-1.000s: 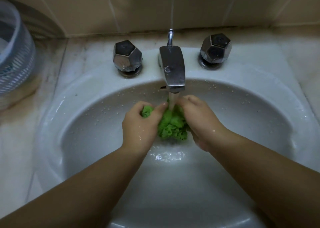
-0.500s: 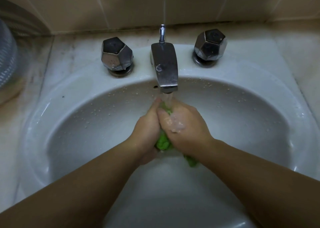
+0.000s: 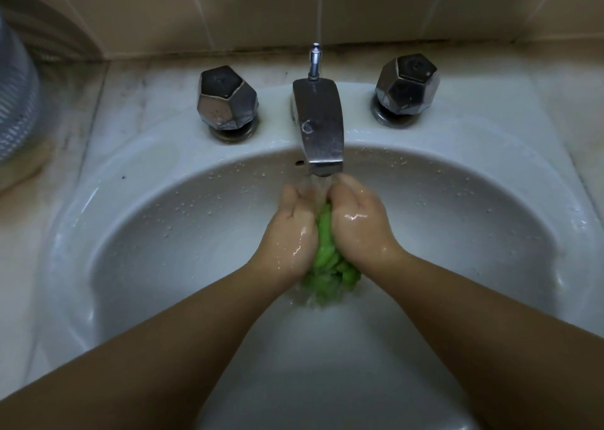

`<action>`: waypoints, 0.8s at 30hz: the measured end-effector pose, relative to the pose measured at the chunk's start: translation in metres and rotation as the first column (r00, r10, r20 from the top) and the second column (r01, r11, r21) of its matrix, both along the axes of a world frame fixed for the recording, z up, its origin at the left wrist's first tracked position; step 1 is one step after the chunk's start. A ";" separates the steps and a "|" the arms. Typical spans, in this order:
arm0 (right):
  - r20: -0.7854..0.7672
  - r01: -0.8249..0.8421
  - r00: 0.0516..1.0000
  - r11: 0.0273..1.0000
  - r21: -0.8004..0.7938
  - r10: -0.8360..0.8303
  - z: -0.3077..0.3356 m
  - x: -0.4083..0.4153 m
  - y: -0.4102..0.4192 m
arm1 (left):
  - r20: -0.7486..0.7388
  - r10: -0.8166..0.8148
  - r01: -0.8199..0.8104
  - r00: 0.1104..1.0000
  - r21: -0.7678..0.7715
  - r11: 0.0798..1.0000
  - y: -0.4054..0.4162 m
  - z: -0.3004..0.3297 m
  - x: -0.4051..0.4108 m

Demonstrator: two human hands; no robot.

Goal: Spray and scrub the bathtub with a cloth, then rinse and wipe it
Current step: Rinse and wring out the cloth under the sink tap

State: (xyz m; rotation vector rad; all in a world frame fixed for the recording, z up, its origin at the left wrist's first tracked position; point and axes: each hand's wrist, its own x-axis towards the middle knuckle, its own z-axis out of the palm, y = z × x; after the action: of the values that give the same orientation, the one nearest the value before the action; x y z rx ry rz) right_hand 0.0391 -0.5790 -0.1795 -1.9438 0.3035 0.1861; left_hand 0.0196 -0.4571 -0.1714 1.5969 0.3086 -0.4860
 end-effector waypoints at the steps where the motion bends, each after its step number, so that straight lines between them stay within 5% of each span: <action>1: -0.036 0.027 0.999 0.997 0.073 -0.025 -0.002 0.004 -0.004 | 0.001 -0.039 0.039 0.999 -0.037 0.999 0.001 -0.002 0.001; 5: -0.163 -0.054 0.984 0.991 0.126 0.075 -0.004 0.007 -0.027 | -0.049 -0.187 0.184 0.981 -0.062 0.981 0.012 -0.006 -0.002; 8: -0.101 -0.011 0.995 0.991 -0.132 -0.002 -0.003 0.011 -0.049 | -0.059 0.009 0.001 0.998 0.160 0.987 0.020 0.002 0.012; 10: -0.164 0.018 0.986 0.999 -0.051 -0.026 0.002 0.014 -0.053 | -0.132 0.141 -0.098 0.981 0.290 0.952 0.024 0.011 0.021; 12: -0.313 0.000 0.946 0.967 0.255 0.082 0.005 0.007 -0.043 | -0.170 0.192 -0.151 0.966 0.231 0.961 0.018 0.010 0.019; 14: -0.357 -0.049 0.915 0.932 0.360 0.186 0.003 0.000 -0.030 | -0.227 0.169 -0.156 0.959 0.077 0.985 0.011 0.003 0.014; 18: -0.127 -0.103 0.988 0.992 -0.079 0.093 -0.002 0.008 -0.035 | -0.261 -0.037 -0.064 0.965 -0.368 0.927 0.018 -0.006 0.013; 20: -0.124 -0.082 0.990 0.994 -0.073 0.073 -0.002 0.014 -0.039 | -0.158 -0.112 0.068 0.981 -0.257 0.964 0.022 -0.006 0.012; 22: -0.171 -0.165 0.963 0.959 0.229 0.207 0.003 0.009 -0.035 | -0.081 -0.067 0.059 0.994 -0.096 0.994 0.021 -0.002 0.012; 24: -0.185 -0.297 0.911 0.896 0.329 0.370 0.001 0.003 -0.033 | -0.063 -0.072 0.082 0.995 0.174 0.981 0.018 0.007 0.016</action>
State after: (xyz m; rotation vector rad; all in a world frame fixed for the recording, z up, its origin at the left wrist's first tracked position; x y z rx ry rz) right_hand 0.0420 -0.6120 -0.1784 -1.6629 0.0865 0.6663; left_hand 0.0355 -0.4394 -0.1640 1.7745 0.3416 -0.5769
